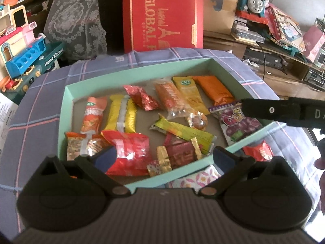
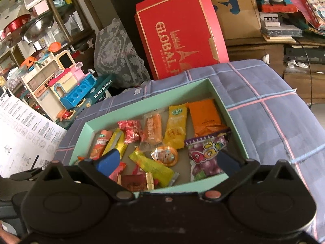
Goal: Organize snacks
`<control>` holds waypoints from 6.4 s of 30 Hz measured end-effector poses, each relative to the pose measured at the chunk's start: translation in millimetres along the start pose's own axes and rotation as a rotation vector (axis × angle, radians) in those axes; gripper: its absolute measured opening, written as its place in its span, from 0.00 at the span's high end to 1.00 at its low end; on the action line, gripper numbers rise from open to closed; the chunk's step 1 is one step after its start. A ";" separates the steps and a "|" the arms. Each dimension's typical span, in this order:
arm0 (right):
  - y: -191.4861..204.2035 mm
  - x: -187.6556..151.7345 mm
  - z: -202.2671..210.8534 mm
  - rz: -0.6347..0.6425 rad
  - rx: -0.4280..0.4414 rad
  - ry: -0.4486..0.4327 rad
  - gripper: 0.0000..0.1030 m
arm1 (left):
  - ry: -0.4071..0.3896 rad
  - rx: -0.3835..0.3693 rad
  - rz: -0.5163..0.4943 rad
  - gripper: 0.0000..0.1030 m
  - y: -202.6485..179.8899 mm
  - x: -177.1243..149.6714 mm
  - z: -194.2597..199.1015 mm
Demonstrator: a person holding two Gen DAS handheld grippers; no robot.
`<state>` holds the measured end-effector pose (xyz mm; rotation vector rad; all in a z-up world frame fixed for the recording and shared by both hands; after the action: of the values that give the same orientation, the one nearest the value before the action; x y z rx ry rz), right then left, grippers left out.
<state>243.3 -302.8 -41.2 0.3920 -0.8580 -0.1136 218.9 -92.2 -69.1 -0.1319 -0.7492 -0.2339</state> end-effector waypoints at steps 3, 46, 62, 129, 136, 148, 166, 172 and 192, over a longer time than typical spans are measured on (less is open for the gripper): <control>-4.3 -3.7 7.9 -0.010 -0.003 -0.001 0.00 | -0.003 -0.006 -0.006 0.00 -5.3 -2.8 6.1; -101.3 -80.3 15.3 -0.088 -0.039 0.097 0.00 | 0.219 -0.005 -0.058 0.00 -43.7 -97.0 -33.8; -63.5 -82.1 -26.5 0.217 -0.126 0.120 0.51 | 0.199 0.036 0.000 0.00 -26.9 -90.6 -38.4; -114.2 -108.4 51.7 0.026 0.042 0.195 0.35 | 0.187 -0.227 -0.252 0.56 -130.3 -107.4 -25.2; -103.0 -122.5 59.3 0.190 -0.088 0.178 0.55 | 0.178 -0.223 -0.270 0.51 -132.7 -109.5 -24.3; -91.1 -124.7 63.2 0.166 -0.148 0.168 0.65 | 0.125 -0.214 -0.200 0.64 -115.3 -101.3 -2.2; -15.5 -26.8 56.1 0.033 0.045 0.028 0.65 | -0.075 -0.130 0.016 0.64 -14.4 11.5 28.8; -0.6 -4.1 19.5 0.014 0.062 0.043 0.65 | -0.070 -0.086 0.070 0.64 21.1 45.3 -2.0; 2.2 2.5 -13.0 0.010 0.018 0.012 0.00 | 0.002 -0.003 0.127 0.00 36.9 29.7 -52.9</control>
<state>254.7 -297.6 -46.2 0.4051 -0.8494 -0.0947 284.3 -72.0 -88.4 -0.1815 -0.7359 -0.1138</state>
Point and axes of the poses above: each gripper's, at about its wrist camera, not at the fingertips, and z roughly against the way its jaws point, y to its left, x to its top, the point moved 10 cm from there along -z, roughly the way its jaws point, and after that the axes turned 3 degrees about -y, right-handed, at the moved point
